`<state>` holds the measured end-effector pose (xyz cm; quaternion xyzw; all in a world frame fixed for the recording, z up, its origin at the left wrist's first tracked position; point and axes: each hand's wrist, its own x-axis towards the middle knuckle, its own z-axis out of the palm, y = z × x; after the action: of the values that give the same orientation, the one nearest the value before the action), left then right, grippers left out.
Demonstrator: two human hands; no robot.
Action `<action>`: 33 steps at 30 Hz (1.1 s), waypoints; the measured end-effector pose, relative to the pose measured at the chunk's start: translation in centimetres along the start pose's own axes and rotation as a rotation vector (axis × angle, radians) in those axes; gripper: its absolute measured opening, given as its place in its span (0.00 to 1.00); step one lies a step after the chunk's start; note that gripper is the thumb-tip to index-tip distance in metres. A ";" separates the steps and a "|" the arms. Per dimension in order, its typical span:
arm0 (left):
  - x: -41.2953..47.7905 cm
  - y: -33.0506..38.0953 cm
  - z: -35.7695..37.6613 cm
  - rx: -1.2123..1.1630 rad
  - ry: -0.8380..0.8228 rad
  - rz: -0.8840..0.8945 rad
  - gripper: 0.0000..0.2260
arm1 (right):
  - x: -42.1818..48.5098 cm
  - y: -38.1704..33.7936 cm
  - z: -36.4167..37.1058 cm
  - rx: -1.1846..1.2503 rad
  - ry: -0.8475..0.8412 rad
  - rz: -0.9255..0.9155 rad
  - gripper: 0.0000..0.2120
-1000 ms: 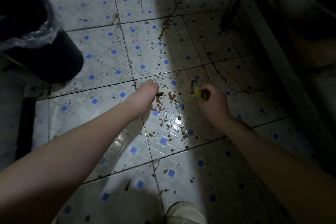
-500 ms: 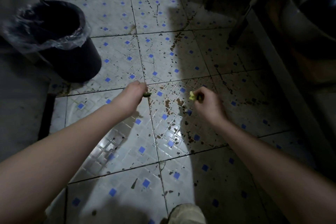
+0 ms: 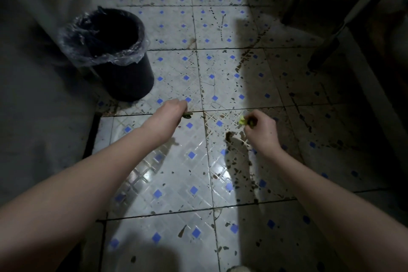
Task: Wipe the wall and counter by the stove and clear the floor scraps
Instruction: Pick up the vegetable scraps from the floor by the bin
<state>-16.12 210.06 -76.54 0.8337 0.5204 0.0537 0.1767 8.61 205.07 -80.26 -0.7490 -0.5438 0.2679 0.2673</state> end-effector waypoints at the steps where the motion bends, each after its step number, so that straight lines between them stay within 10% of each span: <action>1: -0.2 -0.6 -0.4 0.010 0.004 -0.019 0.11 | 0.3 -0.5 0.4 0.000 -0.004 -0.006 0.10; 33: 3.1 -11.4 -15.7 0.090 0.339 -0.387 0.10 | 13.4 -29.1 7.1 0.082 -0.030 -0.613 0.09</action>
<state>-28.73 221.07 -66.21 0.7047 0.6943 0.1345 0.0570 -12.31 226.40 -66.73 -0.5348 -0.7370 0.2075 0.3574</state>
